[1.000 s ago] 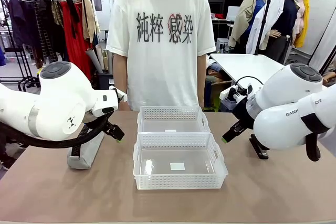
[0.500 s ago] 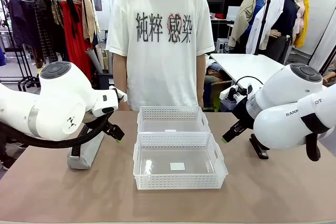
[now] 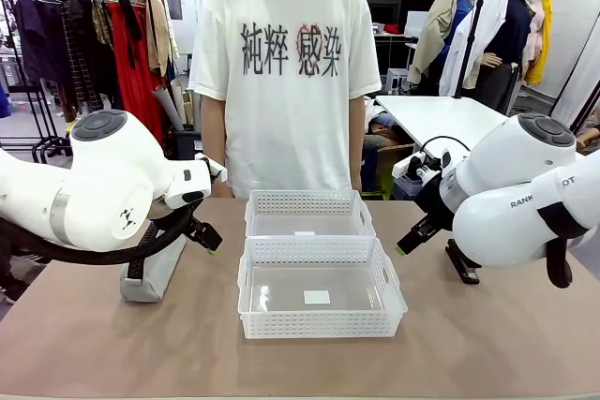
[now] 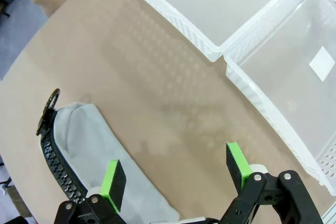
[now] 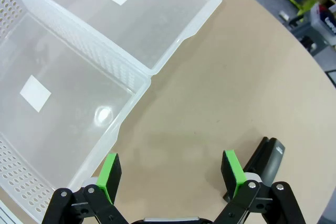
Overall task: Distribute items into two baskets.
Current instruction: Pick up the Pencil pouch that the person points to.
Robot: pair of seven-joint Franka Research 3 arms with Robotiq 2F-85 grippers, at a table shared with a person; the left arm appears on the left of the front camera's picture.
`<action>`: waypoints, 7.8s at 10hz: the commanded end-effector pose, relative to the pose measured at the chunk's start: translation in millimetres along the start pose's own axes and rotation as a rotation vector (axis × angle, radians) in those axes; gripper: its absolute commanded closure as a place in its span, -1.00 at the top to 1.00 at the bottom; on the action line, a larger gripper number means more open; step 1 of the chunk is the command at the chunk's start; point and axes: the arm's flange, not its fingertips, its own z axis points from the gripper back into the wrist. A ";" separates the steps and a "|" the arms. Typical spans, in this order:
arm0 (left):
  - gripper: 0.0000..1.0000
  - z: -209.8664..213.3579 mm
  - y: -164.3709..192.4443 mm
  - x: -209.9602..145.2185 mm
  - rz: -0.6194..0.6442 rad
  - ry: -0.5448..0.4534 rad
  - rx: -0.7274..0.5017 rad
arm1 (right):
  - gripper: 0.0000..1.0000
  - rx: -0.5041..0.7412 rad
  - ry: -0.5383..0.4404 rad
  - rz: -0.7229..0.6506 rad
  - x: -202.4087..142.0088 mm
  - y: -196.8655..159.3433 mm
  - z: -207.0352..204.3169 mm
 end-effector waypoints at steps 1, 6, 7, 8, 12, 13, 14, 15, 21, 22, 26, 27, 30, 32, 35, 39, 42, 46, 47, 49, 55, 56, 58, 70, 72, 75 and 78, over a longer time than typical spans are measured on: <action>1.00 0.2 0.1 0.0 0.000 0.000 0.000 | 1.00 0.000 -0.001 -0.001 0.1 -0.1 0.2; 1.00 0.2 0.1 0.0 0.000 0.000 0.000 | 1.00 0.000 -0.001 -0.001 0.1 -0.1 0.2; 1.00 0.2 0.1 0.0 0.000 0.000 0.000 | 1.00 0.000 -0.001 -0.001 0.1 -0.1 0.2; 1.00 0.0 0.0 0.0 0.000 0.000 0.000 | 1.00 0.000 0.000 0.000 0.0 0.0 0.0; 1.00 26.3 -15.5 -5.3 -0.036 -0.117 -0.118 | 1.00 0.128 0.025 -0.156 25.7 7.5 21.5; 1.00 35.0 -21.3 -8.1 -0.029 -0.162 -0.145 | 1.00 0.143 0.041 -0.191 32.9 10.0 27.8; 1.00 53.7 -19.5 -11.7 -0.026 -0.216 -0.167 | 1.00 0.191 0.069 -0.242 42.9 9.7 35.8; 1.00 65.9 -21.9 -19.3 -0.041 -0.268 -0.203 | 1.00 0.223 0.071 -0.291 50.4 8.9 41.9; 1.00 89.5 -14.2 35.5 -0.032 -0.323 -0.250 | 1.00 0.305 0.052 -0.418 71.0 -7.1 62.9; 1.00 89.5 -14.2 35.5 -0.032 -0.323 -0.250 | 1.00 0.305 0.052 -0.418 71.0 -7.1 62.9; 1.00 108.5 25.1 11.1 0.041 -0.244 -0.709 | 1.00 0.305 0.052 -0.418 71.0 -7.1 62.9; 1.00 109.1 34.1 9.6 0.030 -0.248 -0.815 | 1.00 0.305 0.052 -0.418 71.0 -7.1 62.9; 1.00 97.4 50.5 8.8 0.024 -0.184 -1.032 | 1.00 0.305 0.052 -0.418 71.0 -7.1 62.9; 1.00 94.8 61.0 6.1 0.034 -0.144 -1.128 | 1.00 0.305 0.052 -0.418 71.0 -7.1 62.9; 1.00 92.0 58.5 -3.5 0.054 -0.189 -1.153 | 1.00 0.305 0.052 -0.418 71.0 -7.1 62.9; 1.00 89.7 70.7 5.1 0.053 -0.413 -1.267 | 1.00 0.511 -0.062 -0.546 83.7 -24.2 65.8; 1.00 106.8 79.5 2.4 0.071 -0.594 -1.342 | 1.00 0.686 -0.111 -0.683 94.3 -37.5 85.2; 1.00 112.4 92.4 -25.0 0.010 -0.677 -1.597 | 1.00 0.926 -0.189 -0.818 105.2 -71.1 119.0; 1.00 112.4 95.2 -29.5 0.028 -0.665 -1.600 | 1.00 0.909 -0.218 -0.816 103.4 -82.6 122.0; 1.00 117.8 86.0 -22.8 0.034 -0.675 -1.580 | 1.00 0.894 -0.174 -0.828 104.8 -74.3 127.1; 1.00 132.2 104.7 -35.0 0.098 -0.556 -1.941 | 1.00 0.962 -0.185 -0.916 108.8 -98.3 130.6; 1.00 134.6 108.9 -35.6 0.123 -0.524 -2.015 | 1.00 0.975 -0.177 -0.928 107.8 -99.6 131.2; 1.00 137.8 119.5 -34.0 0.169 -0.499 -1.975 | 1.00 0.974 -0.191 -0.936 109.4 -101.5 131.1; 1.00 131.2 46.1 0.7 0.268 -0.271 -1.865 | 1.00 0.965 -0.173 -0.910 101.8 -99.6 130.7; 1.00 137.5 50.5 10.4 0.336 -0.179 -1.782 | 1.00 1.059 -0.151 -1.004 102.1 -110.1 135.9; 1.00 131.7 60.5 22.5 0.551 -0.035 -1.737 | 1.00 1.222 -0.111 -1.131 102.0 -133.3 140.8; 1.00 121.2 74.3 35.7 0.641 0.013 -1.605 | 1.00 1.309 -0.047 -1.078 99.7 -144.5 137.5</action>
